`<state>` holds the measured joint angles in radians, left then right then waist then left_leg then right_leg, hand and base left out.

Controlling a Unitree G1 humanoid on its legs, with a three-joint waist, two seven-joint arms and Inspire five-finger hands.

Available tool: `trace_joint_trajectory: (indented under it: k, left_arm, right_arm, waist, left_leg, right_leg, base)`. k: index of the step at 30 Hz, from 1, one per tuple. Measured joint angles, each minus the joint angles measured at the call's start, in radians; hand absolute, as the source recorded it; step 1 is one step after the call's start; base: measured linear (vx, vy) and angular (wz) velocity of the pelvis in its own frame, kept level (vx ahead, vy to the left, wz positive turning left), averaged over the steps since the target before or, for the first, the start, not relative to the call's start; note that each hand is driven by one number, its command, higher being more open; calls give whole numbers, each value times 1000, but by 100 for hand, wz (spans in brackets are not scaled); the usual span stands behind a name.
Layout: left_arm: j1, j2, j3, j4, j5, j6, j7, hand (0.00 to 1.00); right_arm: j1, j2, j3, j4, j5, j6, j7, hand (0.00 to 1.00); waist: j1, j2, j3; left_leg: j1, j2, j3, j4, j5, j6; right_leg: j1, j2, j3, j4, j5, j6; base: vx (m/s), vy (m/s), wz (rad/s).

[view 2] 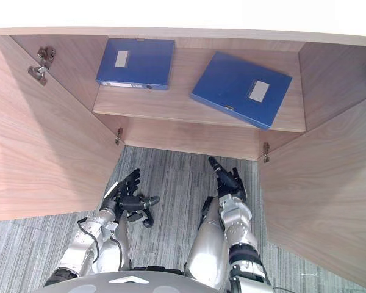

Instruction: Walk over to the cabinet, pick up the folder, carry it to the office cabinet, place the folder inside the office cabinet, then close the office cabinet door

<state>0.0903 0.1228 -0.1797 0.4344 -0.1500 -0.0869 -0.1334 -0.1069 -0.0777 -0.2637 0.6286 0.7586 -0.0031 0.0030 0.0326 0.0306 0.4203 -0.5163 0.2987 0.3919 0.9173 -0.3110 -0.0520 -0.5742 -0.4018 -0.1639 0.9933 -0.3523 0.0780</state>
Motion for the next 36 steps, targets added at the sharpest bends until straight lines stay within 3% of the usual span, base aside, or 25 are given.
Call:
trace_joint_trajectory:
  k: [5, 8, 14, 15, 17, 26, 36]
  left_arm:
    - [6, 2, -1, 59, 23, -30, -10, 100]
    - [-6, 3, -2, 121, 45, -67, -19, 100]
    - [-17, 1, -9, 238, 124, -122, -11, 100]
    - [-21, 0, -12, 261, 141, -129, -8, 100]
    - [-25, 2, -9, 286, 173, -130, 5, 100]
    - [3, 15, 33, 410, 233, -131, 61, 100]
    - [42, 14, 39, 411, 234, -134, 70, 100]
  right_arm:
    - [116, -9, 85, -65, -50, 5, 62, 100]
    - [212, -60, 227, -187, -119, 19, 107, 100]
    - [377, -140, 399, -455, -164, 25, 244, 100]
    - [411, -156, 419, -502, -164, 25, 269, 0]
    - [454, -166, 435, -556, -164, 25, 302, 0]
    - [597, -196, 433, -676, -229, -11, 311, 0]
    - [605, -181, 434, -686, -246, -32, 279, 0]
  waist:
    - [-19, -15, 1]
    - [-44, -17, -1]
    - [-65, -36, -39]
    - [-66, -41, -54]
    - [-65, -53, -75]
    - [-69, -43, -201]
    - [-73, -51, -269]
  left_leg:
    - [90, -48, 10, -128, 29, -2]
    - [126, -97, -7, -229, 73, -3]
    - [182, -141, -38, -309, 95, 19]
    - [187, -152, -62, -317, 95, 20]
    - [215, -169, -90, -344, 95, 20]
    - [287, -203, -98, -462, 107, 18]
    - [319, -226, -116, -502, 111, 21]
  right_leg:
    - [94, 1, -28, -133, 49, 15]
    - [147, 2, -54, -236, 92, 21]
    - [236, 2, -95, -342, 115, 50]
    - [252, 3, -104, -361, 122, 61]
    - [287, 7, -110, -396, 131, 69]
    - [393, 33, -145, -582, 199, 95]
    - [439, 37, -150, -651, 226, 98]
  base:
    - [65, 51, -6]
    - [101, 49, 7]
    - [124, 40, 11]
    - [165, 38, 7]
    - [137, 35, 0]
    - [85, 13, -1]
    - [16, -3, 0]
